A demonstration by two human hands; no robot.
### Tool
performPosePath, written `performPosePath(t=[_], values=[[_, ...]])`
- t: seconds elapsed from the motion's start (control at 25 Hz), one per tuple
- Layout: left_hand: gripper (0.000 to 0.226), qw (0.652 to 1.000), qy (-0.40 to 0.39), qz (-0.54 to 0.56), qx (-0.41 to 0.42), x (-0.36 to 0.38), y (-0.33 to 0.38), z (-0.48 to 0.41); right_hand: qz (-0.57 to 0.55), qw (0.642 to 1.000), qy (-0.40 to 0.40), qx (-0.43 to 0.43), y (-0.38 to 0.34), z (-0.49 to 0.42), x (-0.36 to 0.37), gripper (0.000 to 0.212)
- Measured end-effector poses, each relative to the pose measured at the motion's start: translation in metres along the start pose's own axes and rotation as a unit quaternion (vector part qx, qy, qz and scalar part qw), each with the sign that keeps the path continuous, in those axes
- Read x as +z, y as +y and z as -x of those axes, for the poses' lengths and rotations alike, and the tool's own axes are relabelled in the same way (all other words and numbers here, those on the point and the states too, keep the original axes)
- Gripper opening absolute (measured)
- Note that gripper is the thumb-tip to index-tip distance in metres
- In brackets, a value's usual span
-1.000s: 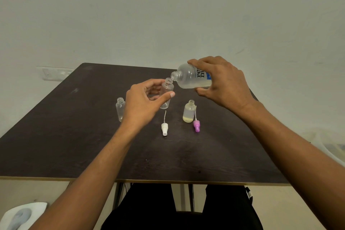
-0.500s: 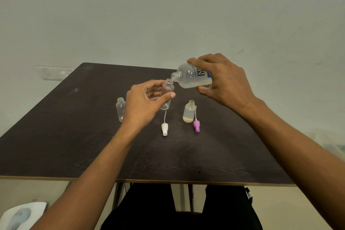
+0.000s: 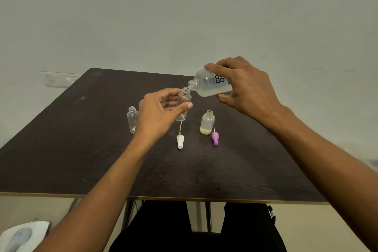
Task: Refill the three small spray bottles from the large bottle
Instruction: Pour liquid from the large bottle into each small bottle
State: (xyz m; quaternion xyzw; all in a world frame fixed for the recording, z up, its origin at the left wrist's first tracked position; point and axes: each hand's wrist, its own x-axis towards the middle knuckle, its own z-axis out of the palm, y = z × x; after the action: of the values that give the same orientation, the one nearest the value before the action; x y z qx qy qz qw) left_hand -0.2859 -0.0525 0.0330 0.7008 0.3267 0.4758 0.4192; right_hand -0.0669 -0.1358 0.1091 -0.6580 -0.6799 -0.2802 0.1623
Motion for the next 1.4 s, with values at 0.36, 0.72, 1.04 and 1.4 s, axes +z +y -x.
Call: performPosePath(t=[0.36, 0.72, 1.04, 1.4], values=[[0.046, 1.000, 0.001, -0.004, -0.007, -0.0001, -0.0006, 0.0005, 0.015, 1.000, -0.004, -0.010, -0.0015, -0.0012, -0.0032, 0.071], [0.048, 1.000, 0.000, -0.006, -0.013, 0.0008, -0.0015, 0.0015, 0.023, 1.000, 0.000, -0.018, -0.0015, -0.0008, -0.0043, 0.070], [0.048, 1.000, 0.001, -0.001, -0.009, 0.0012, -0.0015, 0.0018, 0.027, 0.999, 0.001, -0.018, -0.0019, -0.0005, -0.0058, 0.069], [0.047, 1.000, 0.005, 0.006, -0.006, 0.0003, -0.0026, 0.0020, 0.031, 0.999, 0.001, -0.018, -0.0047, -0.0016, -0.0094, 0.069]])
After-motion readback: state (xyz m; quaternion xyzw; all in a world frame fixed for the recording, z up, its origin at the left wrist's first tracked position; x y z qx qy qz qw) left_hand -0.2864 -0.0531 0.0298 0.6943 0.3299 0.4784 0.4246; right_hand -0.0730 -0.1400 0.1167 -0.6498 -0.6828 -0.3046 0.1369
